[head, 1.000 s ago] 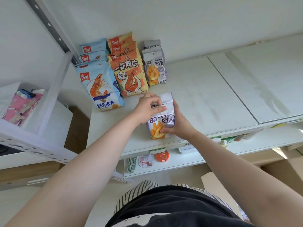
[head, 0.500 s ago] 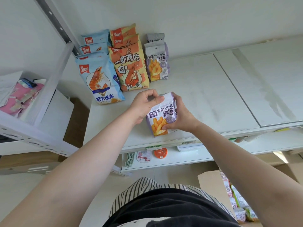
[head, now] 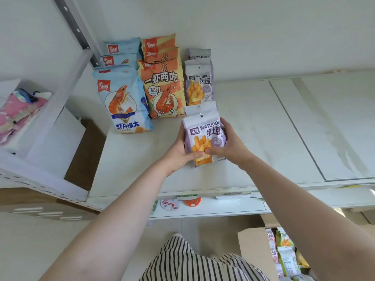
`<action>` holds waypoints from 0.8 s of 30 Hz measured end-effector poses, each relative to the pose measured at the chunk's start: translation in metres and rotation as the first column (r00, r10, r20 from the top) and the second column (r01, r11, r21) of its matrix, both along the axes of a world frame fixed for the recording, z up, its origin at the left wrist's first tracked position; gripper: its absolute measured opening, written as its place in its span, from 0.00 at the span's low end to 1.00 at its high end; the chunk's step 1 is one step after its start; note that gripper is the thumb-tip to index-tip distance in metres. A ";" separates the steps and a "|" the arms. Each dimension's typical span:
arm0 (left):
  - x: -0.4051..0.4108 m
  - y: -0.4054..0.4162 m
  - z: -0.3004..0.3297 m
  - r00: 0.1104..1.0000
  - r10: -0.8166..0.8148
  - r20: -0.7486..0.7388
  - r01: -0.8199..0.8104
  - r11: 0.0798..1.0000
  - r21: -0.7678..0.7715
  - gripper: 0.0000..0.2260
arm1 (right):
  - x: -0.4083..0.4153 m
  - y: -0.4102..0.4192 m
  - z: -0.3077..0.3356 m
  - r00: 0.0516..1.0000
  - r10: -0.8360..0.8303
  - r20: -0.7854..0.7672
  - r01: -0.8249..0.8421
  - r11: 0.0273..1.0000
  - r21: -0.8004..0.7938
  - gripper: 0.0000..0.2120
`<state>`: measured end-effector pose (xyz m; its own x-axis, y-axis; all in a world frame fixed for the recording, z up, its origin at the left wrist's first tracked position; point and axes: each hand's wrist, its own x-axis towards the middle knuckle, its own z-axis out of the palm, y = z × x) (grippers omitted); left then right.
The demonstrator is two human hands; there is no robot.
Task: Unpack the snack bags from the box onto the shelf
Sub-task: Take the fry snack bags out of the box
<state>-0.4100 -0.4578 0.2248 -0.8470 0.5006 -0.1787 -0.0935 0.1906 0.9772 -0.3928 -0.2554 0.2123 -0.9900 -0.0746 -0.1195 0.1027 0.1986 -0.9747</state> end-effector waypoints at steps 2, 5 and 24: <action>-0.004 0.001 -0.002 0.998 0.018 -0.061 -0.020 0.999 -0.027 0.44 | 0.004 -0.004 -0.004 0.998 -0.053 -0.029 0.052 0.998 -0.033 0.46; 0.002 0.007 -0.009 0.993 0.061 -0.102 -0.065 0.997 -0.029 0.38 | 0.011 -0.009 -0.012 0.996 -0.062 -0.065 0.059 0.997 -0.041 0.42; -0.080 0.051 -0.040 0.847 0.310 -0.432 -0.319 0.946 0.055 0.26 | -0.083 0.014 -0.028 0.971 -0.142 -0.192 0.148 0.989 0.016 0.39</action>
